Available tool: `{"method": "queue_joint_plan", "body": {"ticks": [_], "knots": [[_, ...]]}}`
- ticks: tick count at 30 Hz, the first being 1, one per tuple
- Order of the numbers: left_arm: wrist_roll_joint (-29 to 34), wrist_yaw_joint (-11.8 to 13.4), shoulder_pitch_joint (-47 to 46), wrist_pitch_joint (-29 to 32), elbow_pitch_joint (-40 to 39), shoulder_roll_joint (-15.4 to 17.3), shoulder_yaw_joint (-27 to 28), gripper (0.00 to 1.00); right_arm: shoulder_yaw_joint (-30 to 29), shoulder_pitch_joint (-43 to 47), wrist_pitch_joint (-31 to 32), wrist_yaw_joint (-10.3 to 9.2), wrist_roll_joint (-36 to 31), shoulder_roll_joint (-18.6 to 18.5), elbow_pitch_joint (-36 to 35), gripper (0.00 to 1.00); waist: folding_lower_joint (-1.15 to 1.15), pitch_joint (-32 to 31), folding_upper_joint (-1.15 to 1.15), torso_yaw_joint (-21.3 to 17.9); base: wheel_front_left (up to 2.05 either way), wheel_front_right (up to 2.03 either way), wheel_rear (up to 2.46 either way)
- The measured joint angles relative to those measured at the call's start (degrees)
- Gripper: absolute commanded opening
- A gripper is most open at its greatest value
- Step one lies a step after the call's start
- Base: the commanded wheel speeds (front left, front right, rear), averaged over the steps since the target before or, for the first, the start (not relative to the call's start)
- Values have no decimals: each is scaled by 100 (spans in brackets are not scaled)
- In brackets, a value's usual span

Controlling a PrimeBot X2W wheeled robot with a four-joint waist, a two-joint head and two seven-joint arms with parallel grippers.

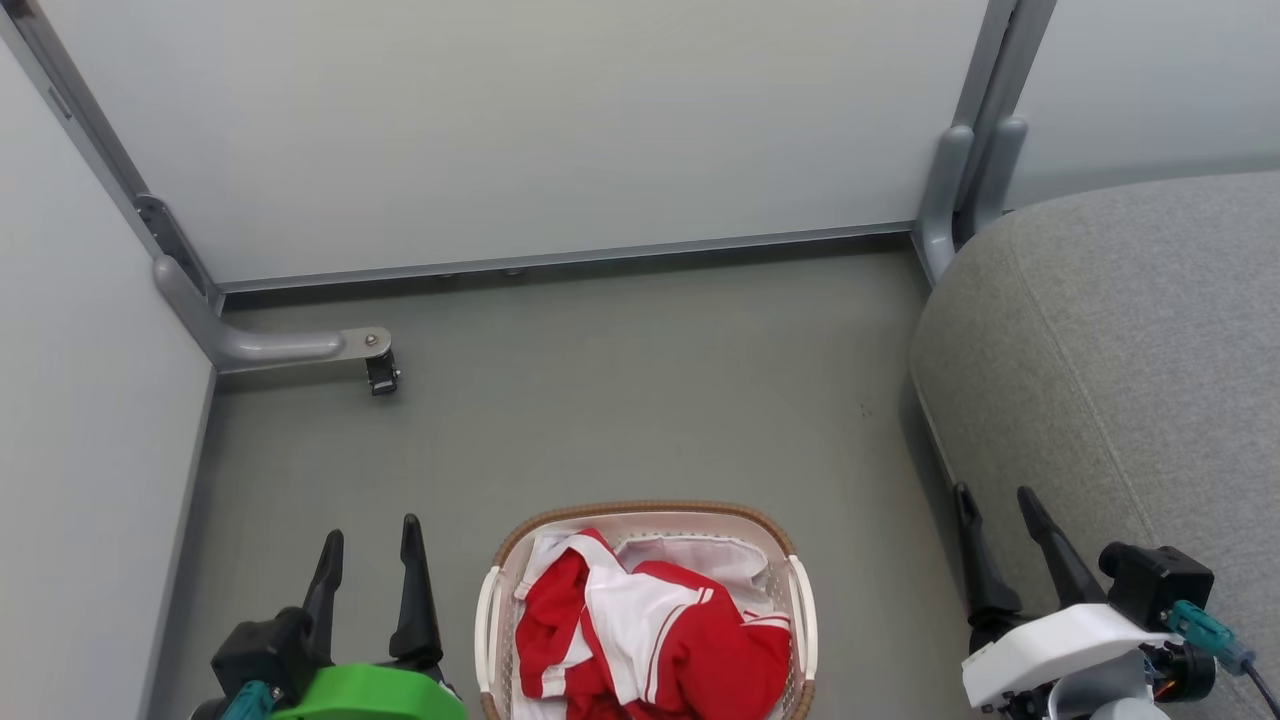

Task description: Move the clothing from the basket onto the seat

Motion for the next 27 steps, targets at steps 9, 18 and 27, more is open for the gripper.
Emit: {"method": "queue_joint_plan", "body": {"ticks": [9,18,27], "knots": [[314,56,35,-107,136,3,-78,100,47,5,-102,0,-402,-2,76,100,0,3,0,23,0,0,0],[612,108,59,-200,183,7,-168,100,108,7,-201,0,-773,-5,111,100,0,9,0,41,0,0,0],[912,143,66,-301,227,9,-247,100,145,19,-301,1,-1107,-9,110,100,0,20,0,47,0,0,0]]}}
